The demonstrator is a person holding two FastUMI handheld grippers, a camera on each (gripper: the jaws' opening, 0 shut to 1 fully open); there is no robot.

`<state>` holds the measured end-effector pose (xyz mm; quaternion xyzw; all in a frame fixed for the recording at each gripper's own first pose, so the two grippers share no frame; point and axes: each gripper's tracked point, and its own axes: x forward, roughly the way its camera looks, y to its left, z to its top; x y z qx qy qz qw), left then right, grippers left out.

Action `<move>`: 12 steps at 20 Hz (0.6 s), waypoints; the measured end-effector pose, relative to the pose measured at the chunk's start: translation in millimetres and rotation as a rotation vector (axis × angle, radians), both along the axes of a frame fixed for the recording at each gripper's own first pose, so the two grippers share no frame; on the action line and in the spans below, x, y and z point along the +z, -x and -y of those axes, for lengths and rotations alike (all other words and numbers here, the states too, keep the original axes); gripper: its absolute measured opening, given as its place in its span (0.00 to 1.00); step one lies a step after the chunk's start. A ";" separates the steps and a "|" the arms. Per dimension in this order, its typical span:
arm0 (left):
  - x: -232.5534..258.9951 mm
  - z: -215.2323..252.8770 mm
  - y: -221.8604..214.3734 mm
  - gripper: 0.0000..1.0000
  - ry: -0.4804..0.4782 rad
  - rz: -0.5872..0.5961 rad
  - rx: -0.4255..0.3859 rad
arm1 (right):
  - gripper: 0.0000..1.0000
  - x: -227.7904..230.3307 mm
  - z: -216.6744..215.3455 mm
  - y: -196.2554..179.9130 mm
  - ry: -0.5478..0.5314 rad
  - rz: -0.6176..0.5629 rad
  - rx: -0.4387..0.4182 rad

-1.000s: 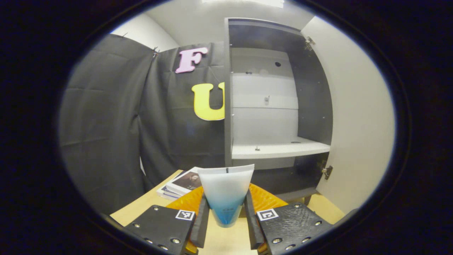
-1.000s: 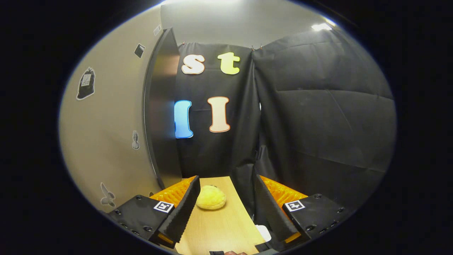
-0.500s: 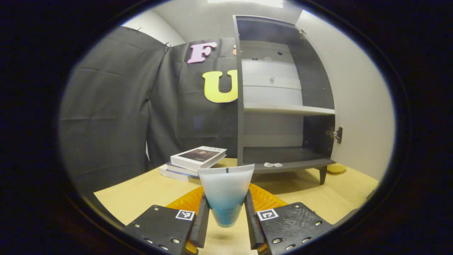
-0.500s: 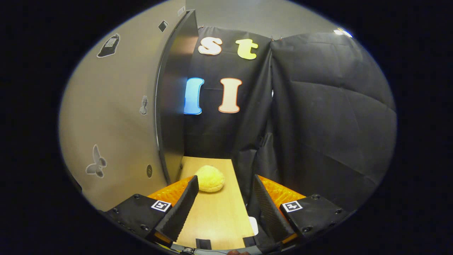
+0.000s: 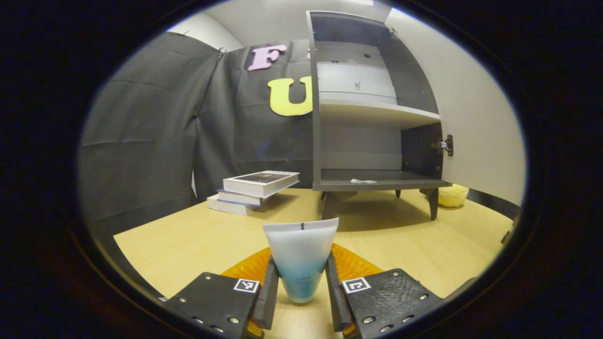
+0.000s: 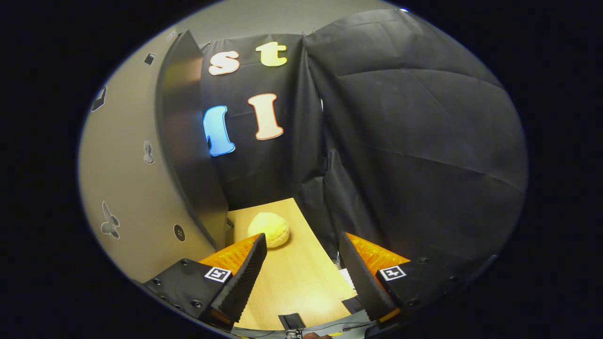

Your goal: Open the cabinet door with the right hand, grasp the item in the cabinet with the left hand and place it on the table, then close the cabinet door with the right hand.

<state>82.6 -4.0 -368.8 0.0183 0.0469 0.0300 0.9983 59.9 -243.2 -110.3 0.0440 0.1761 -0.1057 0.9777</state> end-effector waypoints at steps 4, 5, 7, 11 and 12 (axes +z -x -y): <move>-6.8 2.1 2.7 0.51 0.021 -0.001 -0.004 | 0.98 -0.2 -7.7 0.6 0.120 -0.012 0.026; -3.8 2.0 4.1 0.51 0.018 0.015 -0.005 | 0.98 2.4 -12.3 1.0 0.138 -0.010 0.038; -5.8 3.9 3.1 0.52 0.013 0.013 -0.017 | 0.98 4.0 -18.0 0.7 0.146 0.000 0.055; 2.4 6.5 7.0 0.52 0.004 0.021 -0.040 | 0.98 0.8 -17.4 6.3 0.150 -0.009 0.057; 7.7 7.4 8.5 0.50 0.008 0.034 -0.048 | 0.98 -0.2 -16.1 8.2 0.143 -0.011 0.051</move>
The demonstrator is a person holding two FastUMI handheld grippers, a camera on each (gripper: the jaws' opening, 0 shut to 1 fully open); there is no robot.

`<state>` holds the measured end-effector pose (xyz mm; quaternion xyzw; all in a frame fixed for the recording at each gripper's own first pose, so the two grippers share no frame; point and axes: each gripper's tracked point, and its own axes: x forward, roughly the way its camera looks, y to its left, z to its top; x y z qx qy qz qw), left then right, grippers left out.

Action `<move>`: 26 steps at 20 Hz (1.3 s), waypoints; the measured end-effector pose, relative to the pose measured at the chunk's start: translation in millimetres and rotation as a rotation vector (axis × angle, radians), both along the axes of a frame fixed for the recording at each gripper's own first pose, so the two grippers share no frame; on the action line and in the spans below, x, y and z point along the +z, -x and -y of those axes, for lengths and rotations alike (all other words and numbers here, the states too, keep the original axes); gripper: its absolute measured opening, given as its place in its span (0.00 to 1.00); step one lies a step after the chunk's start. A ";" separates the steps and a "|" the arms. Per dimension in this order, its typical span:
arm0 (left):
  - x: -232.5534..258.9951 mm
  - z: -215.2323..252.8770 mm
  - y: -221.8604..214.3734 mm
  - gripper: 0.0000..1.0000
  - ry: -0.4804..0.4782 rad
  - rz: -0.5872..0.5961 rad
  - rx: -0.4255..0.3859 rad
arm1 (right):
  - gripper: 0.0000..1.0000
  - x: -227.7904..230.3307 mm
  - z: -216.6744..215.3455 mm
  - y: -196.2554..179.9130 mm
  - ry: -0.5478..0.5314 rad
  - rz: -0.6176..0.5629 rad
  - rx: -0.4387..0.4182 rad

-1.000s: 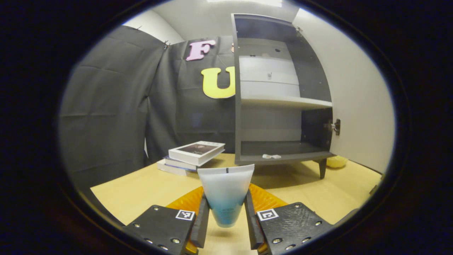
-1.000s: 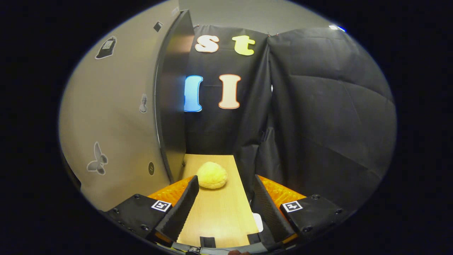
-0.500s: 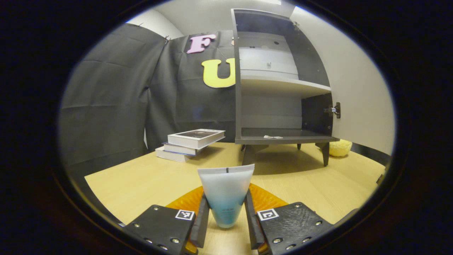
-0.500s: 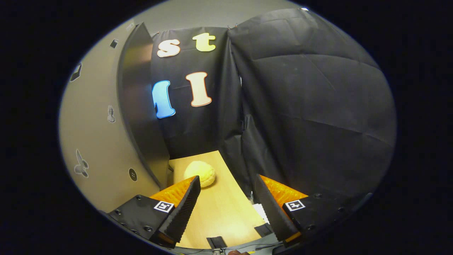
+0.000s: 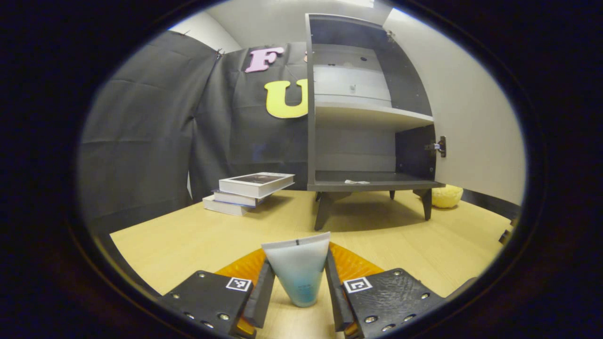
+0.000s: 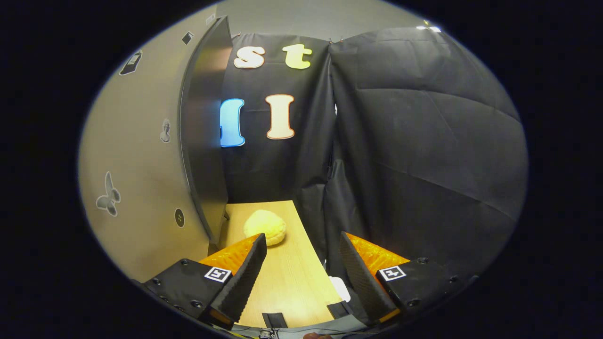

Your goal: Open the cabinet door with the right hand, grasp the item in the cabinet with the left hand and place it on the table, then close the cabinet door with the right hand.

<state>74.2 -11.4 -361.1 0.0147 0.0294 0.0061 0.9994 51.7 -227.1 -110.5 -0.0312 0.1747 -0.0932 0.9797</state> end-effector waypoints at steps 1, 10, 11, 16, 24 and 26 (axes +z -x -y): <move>3.6 3.5 -1.0 0.59 0.010 0.005 -0.015 | 0.98 1.9 -0.1 2.1 -0.008 0.003 -0.002; 42.7 -5.4 31.1 0.78 -0.052 -0.016 -0.008 | 0.98 13.2 -7.7 21.9 -0.034 0.046 -0.006; 54.7 -5.4 39.7 0.78 -0.050 -0.016 -0.014 | 0.98 12.9 -9.1 24.9 -0.037 0.044 -0.005; 147.0 -14.0 98.0 0.78 -0.011 0.025 0.003 | 0.93 27.0 -11.3 47.7 -0.142 0.079 -0.027; 268.0 -30.9 132.7 0.78 0.081 0.085 0.072 | 0.98 84.4 -24.4 59.8 -0.259 0.226 0.018; 285.7 -31.8 125.4 0.77 0.088 0.080 0.081 | 0.98 96.9 -39.8 61.8 -0.260 0.242 0.063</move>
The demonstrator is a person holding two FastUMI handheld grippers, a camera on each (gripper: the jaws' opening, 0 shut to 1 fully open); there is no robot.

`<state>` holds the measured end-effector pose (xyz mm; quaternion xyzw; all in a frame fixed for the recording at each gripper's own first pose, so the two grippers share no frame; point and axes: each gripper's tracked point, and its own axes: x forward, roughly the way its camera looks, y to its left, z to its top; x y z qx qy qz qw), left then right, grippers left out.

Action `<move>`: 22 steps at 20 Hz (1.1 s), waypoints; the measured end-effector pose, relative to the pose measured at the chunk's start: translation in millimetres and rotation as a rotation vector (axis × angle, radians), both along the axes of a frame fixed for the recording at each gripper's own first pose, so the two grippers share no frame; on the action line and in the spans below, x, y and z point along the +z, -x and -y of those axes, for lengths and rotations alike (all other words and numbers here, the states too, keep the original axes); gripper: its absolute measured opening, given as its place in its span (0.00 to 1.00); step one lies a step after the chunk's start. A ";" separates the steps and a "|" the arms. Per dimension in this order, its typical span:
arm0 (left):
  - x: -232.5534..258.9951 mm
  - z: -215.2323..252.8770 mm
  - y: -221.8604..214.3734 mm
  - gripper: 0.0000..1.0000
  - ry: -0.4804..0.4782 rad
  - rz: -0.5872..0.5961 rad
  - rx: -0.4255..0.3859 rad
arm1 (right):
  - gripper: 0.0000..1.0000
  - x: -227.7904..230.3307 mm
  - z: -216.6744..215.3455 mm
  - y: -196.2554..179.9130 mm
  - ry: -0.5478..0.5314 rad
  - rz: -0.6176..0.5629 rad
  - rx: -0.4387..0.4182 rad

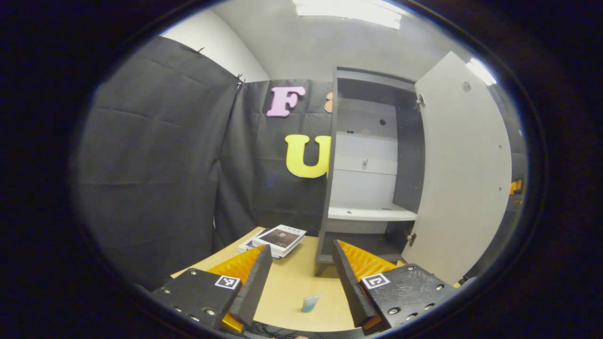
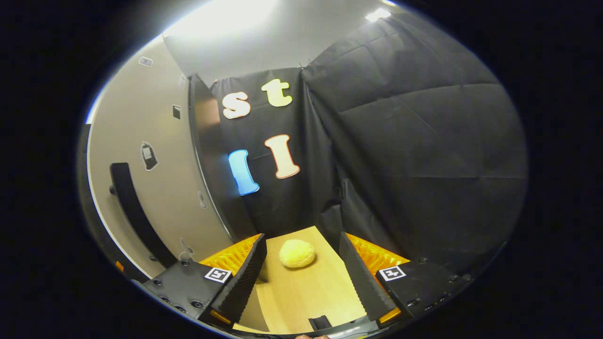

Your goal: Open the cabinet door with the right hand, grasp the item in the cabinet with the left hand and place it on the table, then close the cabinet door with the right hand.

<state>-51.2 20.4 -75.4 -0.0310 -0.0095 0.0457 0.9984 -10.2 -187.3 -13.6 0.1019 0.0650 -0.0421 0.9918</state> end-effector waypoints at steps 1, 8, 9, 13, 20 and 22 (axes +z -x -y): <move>9.4 -0.8 -2.7 0.77 -0.006 -0.003 -0.002 | 0.98 6.4 -8.0 0.9 0.006 0.012 0.020; 59.8 13.2 -5.5 0.78 -0.028 0.042 -0.094 | 0.98 58.4 -46.1 11.9 0.076 0.112 0.121; 59.8 16.6 -5.1 0.78 -0.024 0.030 -0.103 | 0.98 63.7 -49.3 12.6 0.084 0.125 0.128; 59.7 24.3 -2.3 0.77 -0.035 0.000 -0.132 | 0.97 62.3 -72.1 15.6 0.157 0.130 0.162; 46.7 16.3 14.5 0.77 -0.054 -0.030 -0.143 | 0.95 63.3 -93.9 25.4 0.169 0.113 0.172; 46.4 9.0 21.1 0.78 -0.064 -0.041 -0.131 | 0.97 62.2 -109.2 26.5 0.174 0.114 0.197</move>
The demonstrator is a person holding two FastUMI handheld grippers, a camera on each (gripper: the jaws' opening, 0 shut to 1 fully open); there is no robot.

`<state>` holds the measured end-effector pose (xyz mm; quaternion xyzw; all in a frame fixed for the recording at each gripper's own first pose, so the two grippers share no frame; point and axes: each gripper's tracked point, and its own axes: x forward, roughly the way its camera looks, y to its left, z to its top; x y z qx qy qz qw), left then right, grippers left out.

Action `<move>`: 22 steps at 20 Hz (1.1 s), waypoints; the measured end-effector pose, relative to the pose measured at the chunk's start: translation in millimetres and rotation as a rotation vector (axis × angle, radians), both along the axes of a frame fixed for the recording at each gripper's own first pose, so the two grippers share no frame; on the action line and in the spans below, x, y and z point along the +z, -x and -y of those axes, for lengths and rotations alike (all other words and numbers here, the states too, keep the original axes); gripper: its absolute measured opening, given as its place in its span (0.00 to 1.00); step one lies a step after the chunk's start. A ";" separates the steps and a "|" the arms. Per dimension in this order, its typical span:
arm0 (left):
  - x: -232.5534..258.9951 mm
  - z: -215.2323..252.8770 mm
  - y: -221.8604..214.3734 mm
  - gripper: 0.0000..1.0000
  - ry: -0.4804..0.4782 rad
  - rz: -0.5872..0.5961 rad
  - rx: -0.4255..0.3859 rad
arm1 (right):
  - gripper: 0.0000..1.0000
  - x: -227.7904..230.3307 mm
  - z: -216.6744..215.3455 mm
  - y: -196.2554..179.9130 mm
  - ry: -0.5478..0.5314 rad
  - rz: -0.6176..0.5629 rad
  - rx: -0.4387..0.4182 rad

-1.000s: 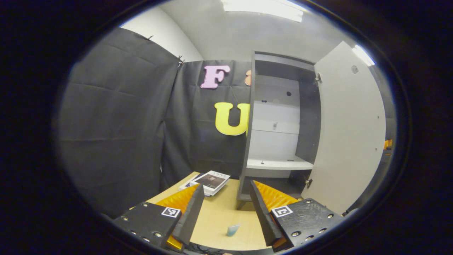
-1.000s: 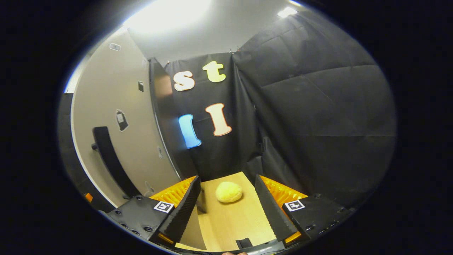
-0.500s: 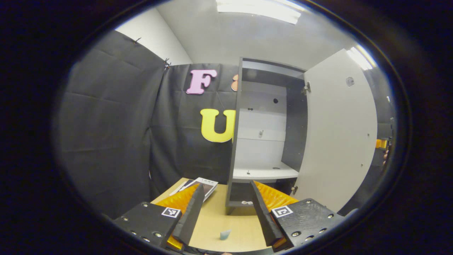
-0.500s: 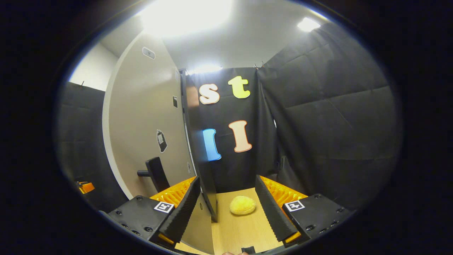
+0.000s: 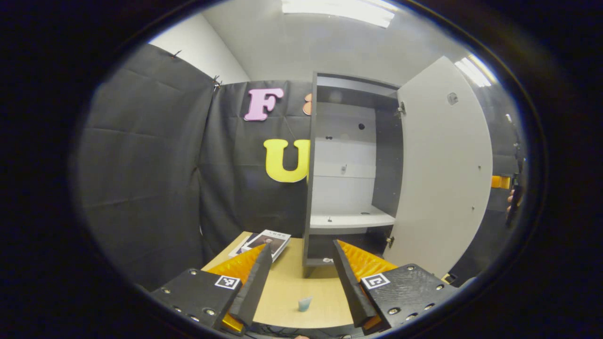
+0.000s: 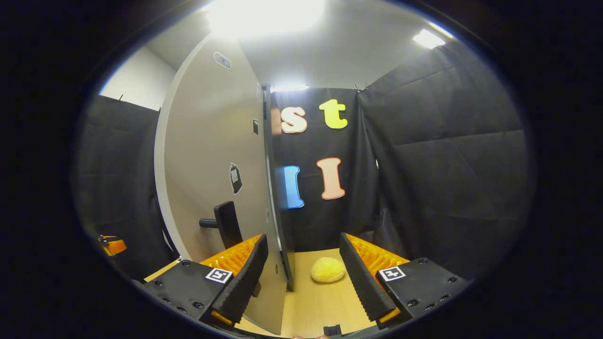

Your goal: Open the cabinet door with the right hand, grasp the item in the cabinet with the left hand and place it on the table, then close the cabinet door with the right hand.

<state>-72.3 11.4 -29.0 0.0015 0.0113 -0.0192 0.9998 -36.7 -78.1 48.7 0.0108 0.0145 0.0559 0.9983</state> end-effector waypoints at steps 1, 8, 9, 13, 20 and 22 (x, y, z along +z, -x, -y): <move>-0.7 -4.0 2.0 0.77 -0.004 -0.005 0.005 | 0.97 -0.2 -9.5 -0.2 0.006 0.001 0.014; -15.0 -15.3 4.3 0.77 0.038 -0.047 0.034 | 0.97 -12.2 -101.1 9.6 0.010 -0.021 0.205; -12.4 -17.4 1.6 0.77 0.038 -0.045 0.041 | 0.97 -13.1 -112.4 6.7 0.011 -0.018 0.227; -4.7 -30.5 -19.5 0.77 0.039 -0.042 0.075 | 0.97 -25.8 -151.4 -13.4 0.013 -0.047 0.303; 11.7 -81.1 -63.2 0.78 0.033 -0.033 0.214 | 0.97 -40.2 -240.5 -53.3 -0.101 -0.124 0.464; 17.2 -94.8 -70.5 0.77 0.041 -0.022 0.262 | 0.97 -41.7 -260.2 -65.0 -0.132 -0.134 0.505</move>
